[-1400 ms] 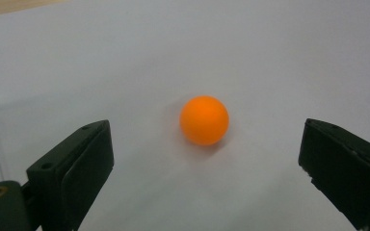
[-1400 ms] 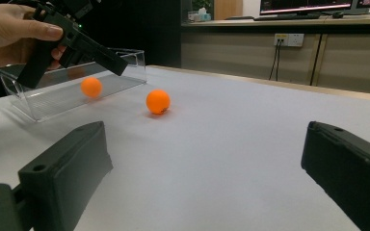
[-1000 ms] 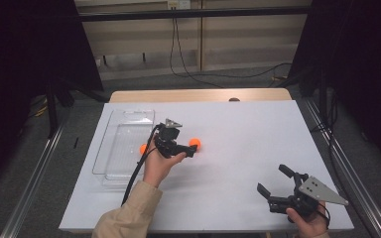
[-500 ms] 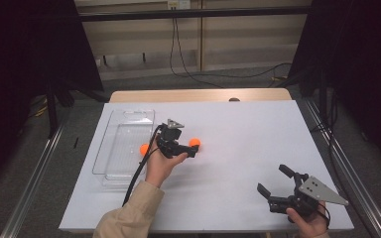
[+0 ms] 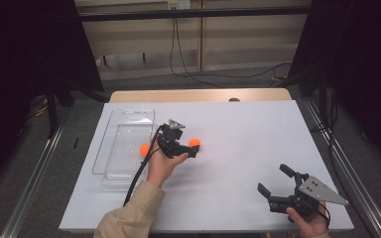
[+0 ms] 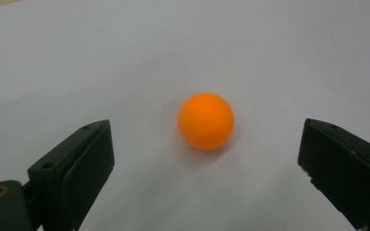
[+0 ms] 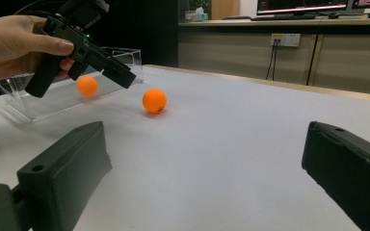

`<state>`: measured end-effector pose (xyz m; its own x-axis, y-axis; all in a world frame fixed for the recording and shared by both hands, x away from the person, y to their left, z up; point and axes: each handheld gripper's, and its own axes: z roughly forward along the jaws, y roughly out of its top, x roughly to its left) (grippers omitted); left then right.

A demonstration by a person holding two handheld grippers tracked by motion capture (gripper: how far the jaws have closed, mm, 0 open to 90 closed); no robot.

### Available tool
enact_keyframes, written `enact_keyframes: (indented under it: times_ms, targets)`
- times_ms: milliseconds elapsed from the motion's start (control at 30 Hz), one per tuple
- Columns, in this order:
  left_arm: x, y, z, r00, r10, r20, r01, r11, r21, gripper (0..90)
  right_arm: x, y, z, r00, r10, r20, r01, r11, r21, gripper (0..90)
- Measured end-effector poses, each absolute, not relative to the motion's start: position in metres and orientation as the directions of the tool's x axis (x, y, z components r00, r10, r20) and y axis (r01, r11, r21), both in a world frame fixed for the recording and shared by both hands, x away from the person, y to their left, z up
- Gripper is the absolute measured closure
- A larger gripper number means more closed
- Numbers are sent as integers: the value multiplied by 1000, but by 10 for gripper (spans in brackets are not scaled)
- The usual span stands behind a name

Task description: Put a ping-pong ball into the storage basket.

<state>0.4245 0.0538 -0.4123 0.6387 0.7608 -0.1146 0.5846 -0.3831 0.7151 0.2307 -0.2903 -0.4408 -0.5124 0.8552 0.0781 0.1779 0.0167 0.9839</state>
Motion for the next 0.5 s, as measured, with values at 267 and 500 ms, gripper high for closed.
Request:
enact_keyframes:
  times_ms: [267, 500]
  targets:
    - [427, 52, -416, 636, 763, -113, 586, -382, 715, 55, 231, -290, -441, -513, 855, 76, 178, 20, 984, 17]
    - [429, 50, -419, 638, 763, -101, 580, -390, 716, 55, 231, -290, -441, -512, 856, 75, 178, 20, 984, 16]
